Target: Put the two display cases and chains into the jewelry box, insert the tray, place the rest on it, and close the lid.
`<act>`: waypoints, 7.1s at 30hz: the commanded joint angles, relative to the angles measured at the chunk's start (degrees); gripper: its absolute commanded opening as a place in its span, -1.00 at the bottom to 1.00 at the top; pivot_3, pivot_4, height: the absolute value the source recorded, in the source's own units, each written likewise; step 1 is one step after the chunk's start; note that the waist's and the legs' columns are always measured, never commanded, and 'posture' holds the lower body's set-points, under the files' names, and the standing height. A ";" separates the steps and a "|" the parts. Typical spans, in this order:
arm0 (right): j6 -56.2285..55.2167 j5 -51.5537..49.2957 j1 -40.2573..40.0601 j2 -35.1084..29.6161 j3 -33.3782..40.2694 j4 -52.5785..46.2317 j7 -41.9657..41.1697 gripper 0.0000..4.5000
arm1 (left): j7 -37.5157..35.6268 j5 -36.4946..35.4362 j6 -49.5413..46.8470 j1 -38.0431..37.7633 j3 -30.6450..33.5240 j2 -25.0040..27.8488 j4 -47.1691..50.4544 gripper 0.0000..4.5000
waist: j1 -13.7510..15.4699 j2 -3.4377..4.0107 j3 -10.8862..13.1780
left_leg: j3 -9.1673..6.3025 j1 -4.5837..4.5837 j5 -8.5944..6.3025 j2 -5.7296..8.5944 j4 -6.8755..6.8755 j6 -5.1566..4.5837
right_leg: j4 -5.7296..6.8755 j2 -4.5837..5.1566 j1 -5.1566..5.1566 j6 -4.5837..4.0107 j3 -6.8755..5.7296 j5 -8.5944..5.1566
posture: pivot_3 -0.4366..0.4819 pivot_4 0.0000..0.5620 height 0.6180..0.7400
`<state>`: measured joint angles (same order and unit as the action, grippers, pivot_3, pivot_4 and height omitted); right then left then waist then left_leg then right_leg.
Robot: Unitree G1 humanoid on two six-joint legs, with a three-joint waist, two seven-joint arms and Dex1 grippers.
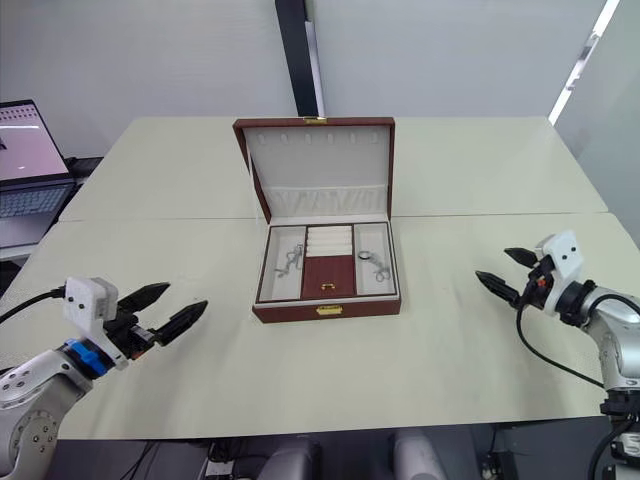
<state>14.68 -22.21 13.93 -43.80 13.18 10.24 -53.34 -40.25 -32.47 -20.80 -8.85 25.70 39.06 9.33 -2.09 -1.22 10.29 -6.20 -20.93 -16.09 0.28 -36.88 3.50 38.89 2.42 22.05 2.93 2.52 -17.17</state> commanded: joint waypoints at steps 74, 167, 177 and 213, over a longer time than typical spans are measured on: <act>16.38 0.02 -4.13 12.42 -16.72 -25.66 0.50 -0.99 | -5.60 6.65 -4.39 9.67 -19.50 -8.40 2.74 -1.00 | 0.26 0.00 -0.01 | -0.04 -0.08 0.01 0.08 -0.02 0.02 | 0.02 0.12 0.07 0.01 -0.04 0.01 | -0.05 -0.47 1.00; -22.33 10.44 52.89 21.08 -6.90 54.46 -10.89 -0.99 | -2.68 5.19 43.43 -36.19 -18.13 -22.77 27.95 -1.00 | -1.15 0.20 0.26 | 0.13 -0.02 -0.02 0.03 -0.04 -0.03 | 0.00 0.03 0.02 -0.03 0.11 0.00 | -0.05 -0.47 1.00; -11.04 8.87 45.89 18.61 -9.50 40.17 -23.82 -0.99 | -2.94 5.37 45.11 -36.63 -19.23 -22.63 26.45 -1.00 | -1.10 0.23 0.27 | 0.11 -0.03 -0.03 0.02 -0.04 -0.04 | 0.00 0.04 0.02 -0.03 0.10 0.00 | -0.05 -0.47 1.00; -2.12 3.10 13.18 4.04 -2.75 9.60 -17.63 0.77 | 5.42 -8.00 7.47 -11.75 -0.85 -1.59 8.08 1.00 | 0.08 0.28 0.28 | 0.03 0.01 -0.03 0.02 -0.07 -0.04 | 0.06 0.01 -0.01 -0.02 0.01 0.00 | -0.05 -0.47 1.00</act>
<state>12.69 -17.27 28.31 -38.82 8.46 23.60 -71.85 -33.39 -39.58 -11.52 -22.99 22.61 35.90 20.41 -2.01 -0.94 10.57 -6.18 -20.92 -16.11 0.31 -36.95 3.46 38.97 2.40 22.04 2.91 2.52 -17.17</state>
